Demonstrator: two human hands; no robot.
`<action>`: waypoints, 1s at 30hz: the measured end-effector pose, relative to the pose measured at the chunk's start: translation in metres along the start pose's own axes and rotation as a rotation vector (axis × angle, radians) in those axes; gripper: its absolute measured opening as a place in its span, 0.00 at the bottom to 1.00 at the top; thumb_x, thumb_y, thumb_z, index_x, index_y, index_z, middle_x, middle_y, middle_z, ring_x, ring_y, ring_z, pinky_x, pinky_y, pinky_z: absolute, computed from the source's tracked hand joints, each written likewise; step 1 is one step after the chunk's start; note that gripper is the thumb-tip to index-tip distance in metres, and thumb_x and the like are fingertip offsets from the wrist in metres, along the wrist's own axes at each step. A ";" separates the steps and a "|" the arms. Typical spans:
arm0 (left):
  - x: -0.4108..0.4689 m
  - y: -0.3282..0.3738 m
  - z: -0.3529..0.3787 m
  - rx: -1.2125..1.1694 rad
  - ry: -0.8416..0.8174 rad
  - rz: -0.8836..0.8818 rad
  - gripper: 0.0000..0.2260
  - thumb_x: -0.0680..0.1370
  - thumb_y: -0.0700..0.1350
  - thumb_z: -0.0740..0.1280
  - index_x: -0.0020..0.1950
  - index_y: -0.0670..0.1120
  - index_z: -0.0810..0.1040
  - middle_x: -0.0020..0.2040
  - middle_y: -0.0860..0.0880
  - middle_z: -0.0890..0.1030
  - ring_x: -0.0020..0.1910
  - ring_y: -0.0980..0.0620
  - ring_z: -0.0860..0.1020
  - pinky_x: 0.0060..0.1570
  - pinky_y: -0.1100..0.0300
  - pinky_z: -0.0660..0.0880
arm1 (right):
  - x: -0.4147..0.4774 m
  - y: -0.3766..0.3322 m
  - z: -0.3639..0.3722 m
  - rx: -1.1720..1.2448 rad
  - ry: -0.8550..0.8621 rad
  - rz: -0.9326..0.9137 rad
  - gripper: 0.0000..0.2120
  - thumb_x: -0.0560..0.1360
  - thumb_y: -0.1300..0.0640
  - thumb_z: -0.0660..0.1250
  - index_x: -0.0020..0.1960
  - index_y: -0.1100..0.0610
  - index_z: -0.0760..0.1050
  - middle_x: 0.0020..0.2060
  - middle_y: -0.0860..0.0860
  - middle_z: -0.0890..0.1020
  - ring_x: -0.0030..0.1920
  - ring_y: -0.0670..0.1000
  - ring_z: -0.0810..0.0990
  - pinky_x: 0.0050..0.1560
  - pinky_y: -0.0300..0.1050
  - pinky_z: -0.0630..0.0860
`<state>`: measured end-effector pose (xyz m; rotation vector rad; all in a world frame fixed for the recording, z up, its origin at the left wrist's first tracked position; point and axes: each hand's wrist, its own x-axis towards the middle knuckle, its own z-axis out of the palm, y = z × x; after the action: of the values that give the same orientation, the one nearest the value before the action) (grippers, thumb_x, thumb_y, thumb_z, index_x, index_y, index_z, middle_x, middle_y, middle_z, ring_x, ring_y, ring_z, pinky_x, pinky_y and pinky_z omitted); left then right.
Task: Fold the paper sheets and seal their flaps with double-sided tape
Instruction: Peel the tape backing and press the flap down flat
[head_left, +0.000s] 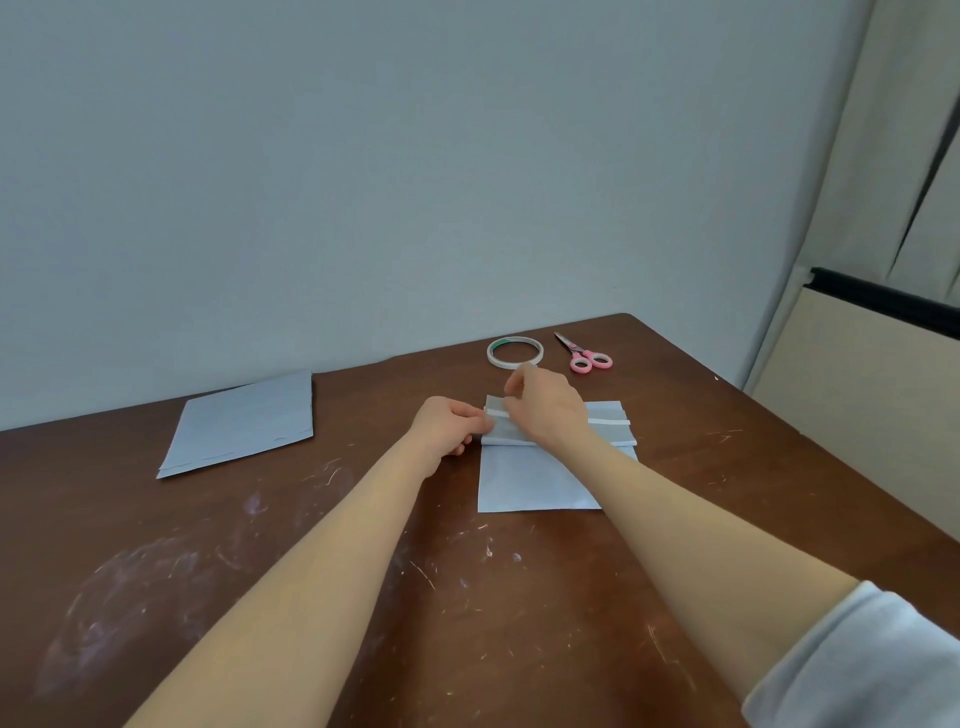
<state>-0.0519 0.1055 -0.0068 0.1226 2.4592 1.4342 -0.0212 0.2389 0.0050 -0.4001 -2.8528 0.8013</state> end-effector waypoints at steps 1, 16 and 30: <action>-0.001 0.000 0.000 -0.011 -0.001 -0.001 0.12 0.75 0.43 0.70 0.59 0.43 0.80 0.33 0.49 0.73 0.29 0.55 0.67 0.30 0.66 0.68 | -0.004 -0.001 0.000 0.003 0.003 -0.043 0.11 0.77 0.58 0.61 0.56 0.52 0.78 0.56 0.51 0.80 0.56 0.53 0.78 0.52 0.46 0.74; 0.001 -0.004 0.001 -0.051 -0.014 0.000 0.11 0.76 0.39 0.69 0.58 0.42 0.81 0.33 0.49 0.73 0.29 0.55 0.67 0.28 0.66 0.68 | -0.011 -0.002 0.004 -0.034 -0.056 -0.070 0.10 0.78 0.55 0.64 0.56 0.51 0.81 0.55 0.52 0.82 0.55 0.55 0.79 0.49 0.46 0.74; -0.001 0.003 0.003 -0.021 0.008 -0.042 0.09 0.76 0.41 0.69 0.55 0.42 0.81 0.33 0.47 0.74 0.29 0.54 0.68 0.30 0.66 0.69 | -0.005 0.008 0.008 0.205 -0.034 0.002 0.10 0.76 0.58 0.62 0.48 0.55 0.83 0.52 0.50 0.84 0.50 0.51 0.80 0.48 0.45 0.78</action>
<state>-0.0500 0.1094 -0.0059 0.0605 2.4374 1.4454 -0.0163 0.2403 -0.0065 -0.3650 -2.7646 1.0977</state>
